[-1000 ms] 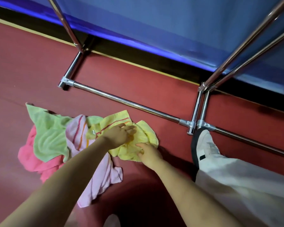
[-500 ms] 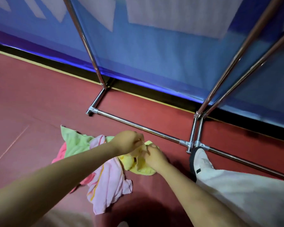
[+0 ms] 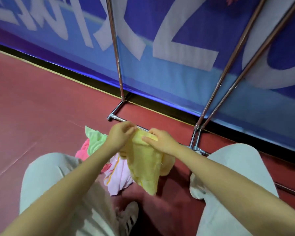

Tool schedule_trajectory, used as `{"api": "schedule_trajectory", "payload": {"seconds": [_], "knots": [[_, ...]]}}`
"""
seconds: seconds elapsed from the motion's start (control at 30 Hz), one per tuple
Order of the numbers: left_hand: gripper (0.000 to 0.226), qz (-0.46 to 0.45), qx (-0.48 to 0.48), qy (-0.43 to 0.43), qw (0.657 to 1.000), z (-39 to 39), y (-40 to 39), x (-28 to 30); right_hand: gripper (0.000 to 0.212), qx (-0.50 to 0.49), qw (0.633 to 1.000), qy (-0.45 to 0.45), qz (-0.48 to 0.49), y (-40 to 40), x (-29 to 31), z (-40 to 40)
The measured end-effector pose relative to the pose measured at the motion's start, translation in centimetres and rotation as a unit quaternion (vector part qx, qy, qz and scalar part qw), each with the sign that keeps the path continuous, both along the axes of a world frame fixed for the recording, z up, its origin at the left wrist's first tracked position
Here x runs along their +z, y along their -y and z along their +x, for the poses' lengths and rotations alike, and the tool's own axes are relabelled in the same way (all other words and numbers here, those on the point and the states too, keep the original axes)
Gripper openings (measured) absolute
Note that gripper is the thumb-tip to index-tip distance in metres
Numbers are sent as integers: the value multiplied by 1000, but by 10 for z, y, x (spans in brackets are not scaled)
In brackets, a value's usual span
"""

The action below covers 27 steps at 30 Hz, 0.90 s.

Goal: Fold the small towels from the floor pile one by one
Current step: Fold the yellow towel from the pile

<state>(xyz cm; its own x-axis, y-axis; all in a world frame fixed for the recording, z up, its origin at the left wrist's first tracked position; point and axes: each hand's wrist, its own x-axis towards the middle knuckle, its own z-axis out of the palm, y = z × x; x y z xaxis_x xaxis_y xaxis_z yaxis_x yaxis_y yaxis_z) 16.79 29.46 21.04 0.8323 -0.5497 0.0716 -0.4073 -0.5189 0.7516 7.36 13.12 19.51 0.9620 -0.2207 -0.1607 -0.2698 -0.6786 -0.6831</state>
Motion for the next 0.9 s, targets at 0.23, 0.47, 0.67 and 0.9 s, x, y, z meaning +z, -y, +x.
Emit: {"api": "schedule_trajectory", "payload": {"seconds": [0.23,0.47,0.67,0.9], "knots": [[21,-81,6,-38,996,-55,-28,15,27,52,971,50,-227,-16,28,-36],[19,-114,87,-39,989,-52,-53,28,20,40,976,55,-208,-43,11,-40],[14,-119,126,-28,985,-44,-60,32,18,-45,995,-33,-83,-46,-16,-35],[13,-163,206,-35,964,-35,-66,24,5,-99,987,37,120,-62,-8,-30]]}}
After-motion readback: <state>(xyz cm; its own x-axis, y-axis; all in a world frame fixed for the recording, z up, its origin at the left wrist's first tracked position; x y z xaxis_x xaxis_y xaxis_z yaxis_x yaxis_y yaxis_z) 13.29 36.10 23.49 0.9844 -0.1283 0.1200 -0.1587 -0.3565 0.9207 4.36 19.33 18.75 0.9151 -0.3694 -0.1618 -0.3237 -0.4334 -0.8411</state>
